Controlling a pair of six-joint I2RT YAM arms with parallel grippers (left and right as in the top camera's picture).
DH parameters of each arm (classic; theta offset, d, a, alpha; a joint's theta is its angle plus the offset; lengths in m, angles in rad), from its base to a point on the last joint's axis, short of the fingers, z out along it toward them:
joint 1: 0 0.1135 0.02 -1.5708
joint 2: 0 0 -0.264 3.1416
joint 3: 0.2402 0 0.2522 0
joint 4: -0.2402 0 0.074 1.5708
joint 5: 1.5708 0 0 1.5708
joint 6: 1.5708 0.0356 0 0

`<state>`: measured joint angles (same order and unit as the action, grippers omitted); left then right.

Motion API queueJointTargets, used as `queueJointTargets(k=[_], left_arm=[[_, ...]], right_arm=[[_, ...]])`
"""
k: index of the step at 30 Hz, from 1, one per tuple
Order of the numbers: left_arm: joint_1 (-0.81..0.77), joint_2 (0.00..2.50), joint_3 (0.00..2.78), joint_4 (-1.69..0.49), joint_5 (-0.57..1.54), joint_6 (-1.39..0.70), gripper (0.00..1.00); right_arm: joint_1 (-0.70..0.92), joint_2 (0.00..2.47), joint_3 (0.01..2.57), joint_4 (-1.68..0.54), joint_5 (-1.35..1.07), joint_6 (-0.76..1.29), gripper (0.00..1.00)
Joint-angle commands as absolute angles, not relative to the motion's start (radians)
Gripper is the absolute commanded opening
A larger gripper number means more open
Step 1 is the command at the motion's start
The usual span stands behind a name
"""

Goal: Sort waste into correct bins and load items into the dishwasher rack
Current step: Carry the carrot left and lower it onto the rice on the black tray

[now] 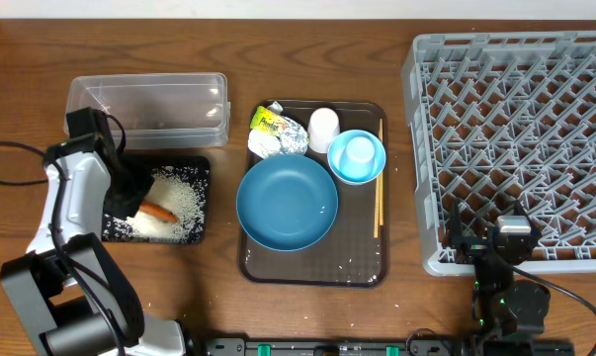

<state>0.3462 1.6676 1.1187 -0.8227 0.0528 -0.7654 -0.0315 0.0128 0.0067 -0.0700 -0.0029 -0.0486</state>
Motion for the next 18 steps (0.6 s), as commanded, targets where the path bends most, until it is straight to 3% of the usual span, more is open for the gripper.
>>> queueJointTargets(k=[1,11,18], left_arm=[[0.35,1.671,1.116,-0.818,0.049,-0.784,0.42],[0.35,1.648,1.123,-0.83,0.212,-0.672,0.38],[0.349,1.477,1.126,-0.881,0.363,-0.596,0.38]], right_arm=[[-0.014,0.007,0.005,-0.075,0.007,-0.061,0.99],[-0.014,0.007,0.005,-0.075,0.007,-0.061,0.99],[-0.014,0.007,0.005,-0.075,0.007,-0.061,0.99]])
